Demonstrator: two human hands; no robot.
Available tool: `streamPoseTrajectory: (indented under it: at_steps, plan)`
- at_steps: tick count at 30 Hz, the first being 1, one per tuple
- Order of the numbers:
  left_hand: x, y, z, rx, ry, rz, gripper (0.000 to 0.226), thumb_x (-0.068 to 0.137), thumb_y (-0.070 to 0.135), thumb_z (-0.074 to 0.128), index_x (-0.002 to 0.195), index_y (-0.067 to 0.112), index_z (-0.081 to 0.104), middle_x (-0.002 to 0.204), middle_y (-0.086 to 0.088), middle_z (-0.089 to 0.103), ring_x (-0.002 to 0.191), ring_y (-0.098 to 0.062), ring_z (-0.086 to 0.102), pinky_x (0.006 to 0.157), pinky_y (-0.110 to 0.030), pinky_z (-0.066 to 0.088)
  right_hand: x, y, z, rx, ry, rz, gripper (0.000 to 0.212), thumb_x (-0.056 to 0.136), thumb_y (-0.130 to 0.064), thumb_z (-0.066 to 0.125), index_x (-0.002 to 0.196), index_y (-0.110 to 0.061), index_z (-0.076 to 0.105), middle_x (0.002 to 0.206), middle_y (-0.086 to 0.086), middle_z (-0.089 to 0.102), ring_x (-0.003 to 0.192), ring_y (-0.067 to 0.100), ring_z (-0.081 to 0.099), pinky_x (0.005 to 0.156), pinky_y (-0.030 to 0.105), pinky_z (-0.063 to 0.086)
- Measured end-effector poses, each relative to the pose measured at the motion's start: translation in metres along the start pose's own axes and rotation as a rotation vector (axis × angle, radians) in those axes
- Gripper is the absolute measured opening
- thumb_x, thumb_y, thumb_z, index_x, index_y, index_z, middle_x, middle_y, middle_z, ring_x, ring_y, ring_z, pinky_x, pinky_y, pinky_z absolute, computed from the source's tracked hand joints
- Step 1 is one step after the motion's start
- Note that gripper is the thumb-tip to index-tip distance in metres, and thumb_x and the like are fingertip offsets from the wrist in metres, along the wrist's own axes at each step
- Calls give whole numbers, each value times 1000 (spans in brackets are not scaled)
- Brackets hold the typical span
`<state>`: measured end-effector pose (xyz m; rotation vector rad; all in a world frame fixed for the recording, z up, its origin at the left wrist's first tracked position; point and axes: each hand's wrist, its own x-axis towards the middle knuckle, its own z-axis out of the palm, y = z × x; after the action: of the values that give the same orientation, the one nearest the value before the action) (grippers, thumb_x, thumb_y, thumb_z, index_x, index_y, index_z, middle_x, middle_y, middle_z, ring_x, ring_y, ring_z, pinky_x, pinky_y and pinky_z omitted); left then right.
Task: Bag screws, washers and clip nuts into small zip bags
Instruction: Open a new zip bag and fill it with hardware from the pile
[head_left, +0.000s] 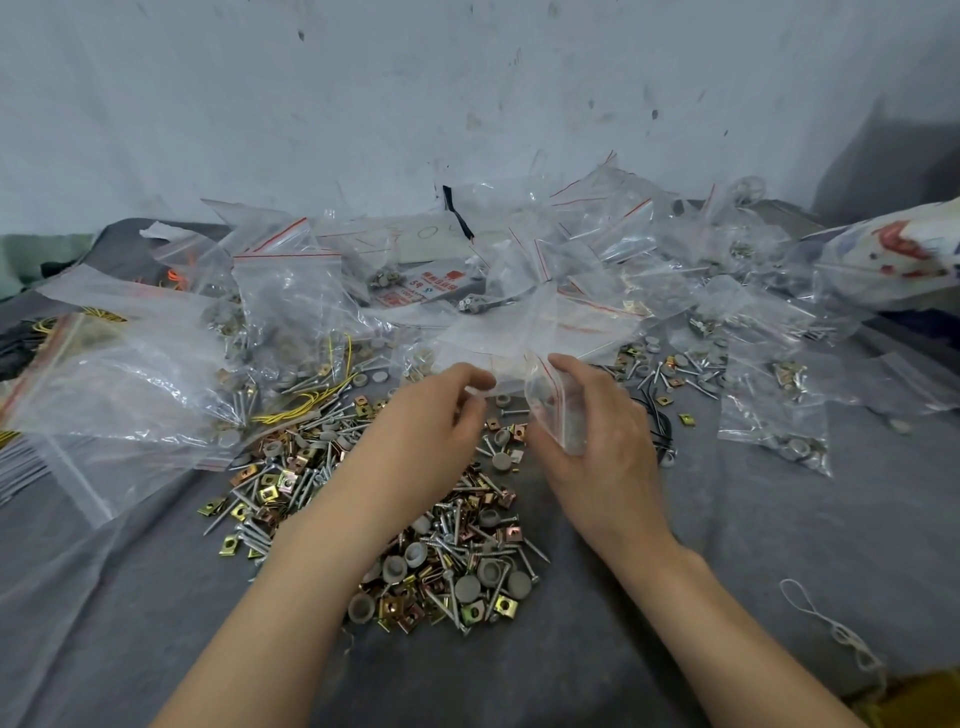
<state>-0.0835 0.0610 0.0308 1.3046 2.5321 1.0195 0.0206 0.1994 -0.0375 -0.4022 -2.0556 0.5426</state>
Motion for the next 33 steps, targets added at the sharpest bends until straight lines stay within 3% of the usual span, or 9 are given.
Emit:
streamPoseTrajectory:
  at_steps: [4, 7, 12, 21, 26, 33]
  plan:
    - [2, -10, 10, 285, -160, -27, 39, 103, 22, 44, 141, 28, 44, 130, 0, 62, 116, -20, 57, 99, -42, 47, -1, 1, 0, -28, 7, -19, 52, 89, -47, 55, 135, -23, 51, 112, -5, 61, 103, -8, 41, 98, 15, 27]
    - [4, -15, 22, 447, -202, -22, 43, 103, 23, 40, 146, 28, 38, 143, -1, 50, 130, -25, 45, 109, -44, 37, -1, 2, 1, -33, 10, -17, 52, 89, -48, 56, 136, -26, 50, 112, -9, 58, 103, -11, 37, 100, 4, 19]
    - [7, -14, 32, 496, -217, -4, 42, 101, 23, 38, 142, 29, 43, 141, -3, 46, 130, -27, 39, 107, -44, 33, -1, 4, 3, -38, 19, -29, 52, 89, -50, 56, 136, -28, 50, 112, -14, 55, 103, -12, 37, 102, 3, 17]
    - [10, -9, 38, 608, -147, 11, 28, 102, 34, 47, 125, 19, 52, 128, -6, 53, 124, -27, 47, 101, -40, 36, -2, 6, 4, -47, 27, -48, 52, 89, -47, 57, 136, -28, 50, 113, -13, 56, 104, -13, 37, 103, 4, 18]
    - [10, -6, 39, 650, -112, 26, 21, 101, 27, 47, 119, 17, 53, 122, -8, 58, 117, -29, 54, 93, -39, 41, -1, 5, 5, -53, 45, -50, 50, 90, -46, 56, 136, -28, 49, 112, -18, 50, 102, -14, 36, 103, 3, 18]
    - [13, -5, 29, 476, -198, -5, 15, 96, 26, 52, 110, 20, 57, 113, -4, 62, 106, -24, 57, 88, -39, 48, -1, 3, 3, -39, 19, -44, 50, 90, -48, 55, 136, -28, 49, 111, -14, 55, 100, -5, 44, 102, 6, 21]
